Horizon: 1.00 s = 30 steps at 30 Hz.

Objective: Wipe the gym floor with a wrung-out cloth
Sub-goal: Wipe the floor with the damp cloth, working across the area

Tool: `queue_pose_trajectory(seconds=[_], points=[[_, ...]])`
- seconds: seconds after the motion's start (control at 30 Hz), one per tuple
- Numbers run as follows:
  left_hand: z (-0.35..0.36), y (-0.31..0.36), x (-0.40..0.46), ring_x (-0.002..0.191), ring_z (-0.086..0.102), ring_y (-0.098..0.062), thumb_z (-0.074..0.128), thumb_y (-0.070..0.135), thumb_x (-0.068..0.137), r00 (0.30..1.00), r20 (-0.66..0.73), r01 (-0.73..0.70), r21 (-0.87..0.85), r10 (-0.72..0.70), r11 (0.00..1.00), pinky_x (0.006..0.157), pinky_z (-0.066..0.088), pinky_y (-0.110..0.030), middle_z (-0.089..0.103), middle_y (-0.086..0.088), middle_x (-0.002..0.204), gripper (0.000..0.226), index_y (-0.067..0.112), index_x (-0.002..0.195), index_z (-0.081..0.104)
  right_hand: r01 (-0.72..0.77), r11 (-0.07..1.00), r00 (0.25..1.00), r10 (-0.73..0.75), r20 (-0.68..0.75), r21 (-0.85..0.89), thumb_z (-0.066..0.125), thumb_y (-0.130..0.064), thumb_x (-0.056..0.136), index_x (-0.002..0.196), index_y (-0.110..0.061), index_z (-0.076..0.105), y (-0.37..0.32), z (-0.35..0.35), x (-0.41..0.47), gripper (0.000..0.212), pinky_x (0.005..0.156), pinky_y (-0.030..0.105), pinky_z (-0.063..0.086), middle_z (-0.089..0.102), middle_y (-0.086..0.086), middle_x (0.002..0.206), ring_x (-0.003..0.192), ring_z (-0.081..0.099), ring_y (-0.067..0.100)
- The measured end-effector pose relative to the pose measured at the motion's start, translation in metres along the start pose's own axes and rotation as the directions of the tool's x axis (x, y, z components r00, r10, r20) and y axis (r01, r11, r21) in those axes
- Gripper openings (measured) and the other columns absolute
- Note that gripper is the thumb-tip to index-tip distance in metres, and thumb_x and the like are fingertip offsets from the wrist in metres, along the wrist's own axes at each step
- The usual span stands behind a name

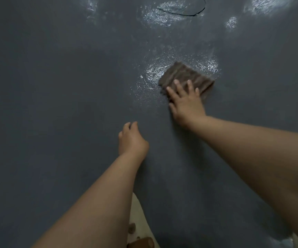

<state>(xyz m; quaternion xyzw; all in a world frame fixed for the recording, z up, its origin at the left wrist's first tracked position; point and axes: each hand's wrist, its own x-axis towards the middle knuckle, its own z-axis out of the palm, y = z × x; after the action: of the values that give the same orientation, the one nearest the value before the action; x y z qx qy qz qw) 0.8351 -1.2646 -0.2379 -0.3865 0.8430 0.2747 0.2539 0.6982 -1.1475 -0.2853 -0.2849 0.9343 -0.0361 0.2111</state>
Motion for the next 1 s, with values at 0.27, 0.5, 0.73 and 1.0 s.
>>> queue_pose_trajectory(seconds=[0.27, 0.5, 0.73, 1.0], points=[[-0.003, -0.011, 0.002, 0.145, 0.004, -0.028, 0.078, 0.044, 0.071, 0.977, -0.069, 0.208, 0.141, -0.2, 0.968, 0.114, 0.017, -0.04, -0.004, -0.01, 0.158, 0.11, 0.024, 0.151, 0.005, 0.525, 0.844, 0.85, -0.514, 0.113, -0.114, 0.028, -0.042, 0.087, 0.123, -0.019, 0.063, -0.031, 0.022, -0.027, 0.056, 0.095, 0.062, 0.038, 0.058, 0.009, 0.132, 0.12, 0.05, 0.045], [0.008, -0.013, 0.008, 0.145, -0.004, -0.032, 0.082, 0.045, 0.065, 0.983, 0.0, 0.18, 0.197, -0.184, 0.964, 0.114, 0.021, -0.041, -0.014, -0.013, 0.157, 0.126, 0.02, 0.151, -0.007, 0.52, 0.831, 0.853, -0.515, 0.078, -0.199, 0.027, -0.052, 0.098, 0.148, -0.044, 0.013, -0.046, 0.01, 0.021, 0.053, 0.11, 0.061, -0.006, -0.005, -0.005, 0.16, 0.145, -0.009, 0.034], [0.01, -0.014, 0.014, 0.145, -0.004, -0.036, 0.083, 0.041, 0.066, 0.985, 0.013, 0.168, 0.193, -0.174, 0.967, 0.113, 0.025, -0.043, -0.016, -0.016, 0.156, 0.127, 0.016, 0.15, -0.008, 0.422, 0.879, 0.902, -0.432, 0.006, -0.223, 0.025, -0.059, 0.095, 0.146, -0.048, 0.014, -0.068, -0.009, 0.094, 0.053, 0.1, 0.073, -0.009, -0.006, -0.007, 0.159, 0.144, -0.013, 0.035], [0.009, -0.013, 0.017, 0.144, -0.009, -0.036, 0.082, 0.038, 0.067, 0.981, 0.038, 0.181, 0.158, -0.189, 0.971, 0.113, 0.028, -0.047, -0.021, -0.016, 0.154, 0.126, 0.016, 0.149, -0.011, -0.165, 0.986, 0.978, 0.165, -0.126, 0.004, 0.023, -0.056, 0.096, 0.148, -0.043, 0.012, -0.003, -0.042, 0.143, 0.055, 0.101, 0.074, -0.008, -0.01, -0.007, 0.159, 0.143, -0.016, 0.037]])
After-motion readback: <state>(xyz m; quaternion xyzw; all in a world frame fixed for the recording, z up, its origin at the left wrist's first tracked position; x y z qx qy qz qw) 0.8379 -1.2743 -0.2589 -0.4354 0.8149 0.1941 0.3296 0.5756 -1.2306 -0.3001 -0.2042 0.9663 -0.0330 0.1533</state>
